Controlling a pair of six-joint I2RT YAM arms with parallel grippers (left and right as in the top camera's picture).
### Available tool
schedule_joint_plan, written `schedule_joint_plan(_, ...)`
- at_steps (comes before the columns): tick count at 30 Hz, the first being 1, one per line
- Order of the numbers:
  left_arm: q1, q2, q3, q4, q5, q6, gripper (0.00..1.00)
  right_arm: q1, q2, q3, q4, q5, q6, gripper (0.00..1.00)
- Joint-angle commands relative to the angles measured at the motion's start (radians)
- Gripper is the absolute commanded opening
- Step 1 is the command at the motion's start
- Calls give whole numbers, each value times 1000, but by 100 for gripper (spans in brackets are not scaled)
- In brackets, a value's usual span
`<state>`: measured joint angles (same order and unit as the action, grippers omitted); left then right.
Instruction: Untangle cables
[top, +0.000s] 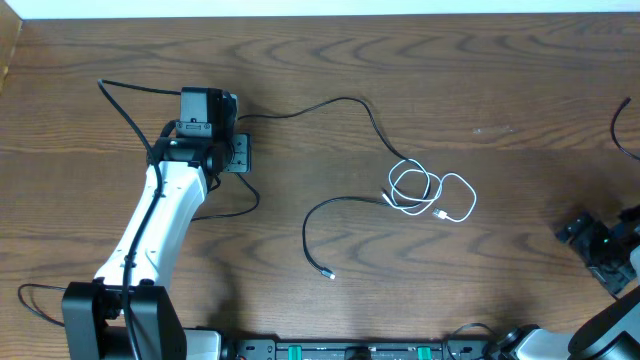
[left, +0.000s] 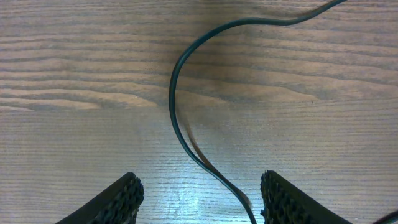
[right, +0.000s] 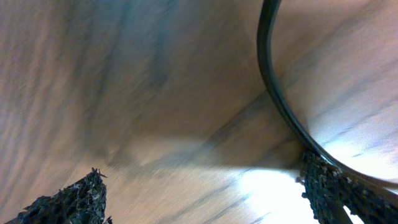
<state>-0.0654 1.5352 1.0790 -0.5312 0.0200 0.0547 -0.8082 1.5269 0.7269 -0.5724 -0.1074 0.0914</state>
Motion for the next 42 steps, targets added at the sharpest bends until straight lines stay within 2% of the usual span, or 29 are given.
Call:
schedule_joint_plan(1,6,0,23,-2,-1,-9,62,4,-2,-9,34,137,37,99)
schedule_joint_plan(10,6,0,23,-3,-1,-9,62,-14,-2,-9,180,310,95,99)
schedule_joint_plan(13,6,0,23,-3,-1,-9,62,-43,-2,-8,188,312,102,99)
schedule_joint_plan(22,6,0,23,-3,-1,-9,62,-190,-2,1,142,374,272,99)
schedule_joint_plan(25,6,0,23,-3,-1,-9,62,-225,-3,14,160,241,254,99)
schedule_joint_plan(29,6,0,23,-3,-1,-9,62,-224,-3,14,239,-156,60,99)
schedule_joint_plan(31,6,0,23,-3,-1,-9,62,-222,-3,15,253,-286,23,99)
schedule_joint_plan(37,6,0,23,-3,-1,-9,62,-187,-4,15,213,-446,-19,99)
schedule_joint_plan(42,6,0,23,2,-1,-8,62,-127,-19,18,146,-449,-35,99)
